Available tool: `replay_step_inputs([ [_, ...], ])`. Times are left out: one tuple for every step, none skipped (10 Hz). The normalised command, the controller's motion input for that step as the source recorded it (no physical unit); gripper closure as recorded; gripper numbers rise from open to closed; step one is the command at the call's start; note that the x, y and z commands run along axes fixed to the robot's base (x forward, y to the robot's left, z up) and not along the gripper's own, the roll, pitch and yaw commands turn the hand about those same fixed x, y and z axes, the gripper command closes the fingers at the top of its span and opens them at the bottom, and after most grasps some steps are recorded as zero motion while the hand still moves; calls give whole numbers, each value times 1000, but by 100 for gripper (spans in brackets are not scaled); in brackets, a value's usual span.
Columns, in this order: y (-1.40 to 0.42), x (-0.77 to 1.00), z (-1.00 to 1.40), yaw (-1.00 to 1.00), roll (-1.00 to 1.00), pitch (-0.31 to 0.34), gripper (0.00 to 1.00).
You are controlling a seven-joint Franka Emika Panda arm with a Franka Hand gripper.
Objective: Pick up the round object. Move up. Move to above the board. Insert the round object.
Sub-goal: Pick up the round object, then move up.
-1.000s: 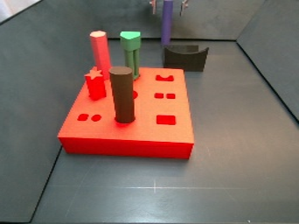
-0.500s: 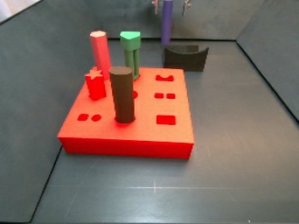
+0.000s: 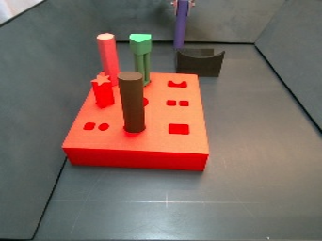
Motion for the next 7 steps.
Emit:
replay_step_inputs([
  [0, 0, 0, 0, 0, 0, 100],
  [0, 0, 0, 0, 0, 0, 100],
  [0, 0, 0, 0, 0, 0, 100],
  [0, 0, 0, 0, 0, 0, 100],
  [0, 0, 0, 0, 0, 0, 100],
  [0, 0, 0, 0, 0, 0, 100],
  [0, 0, 833, 0, 0, 0, 100],
])
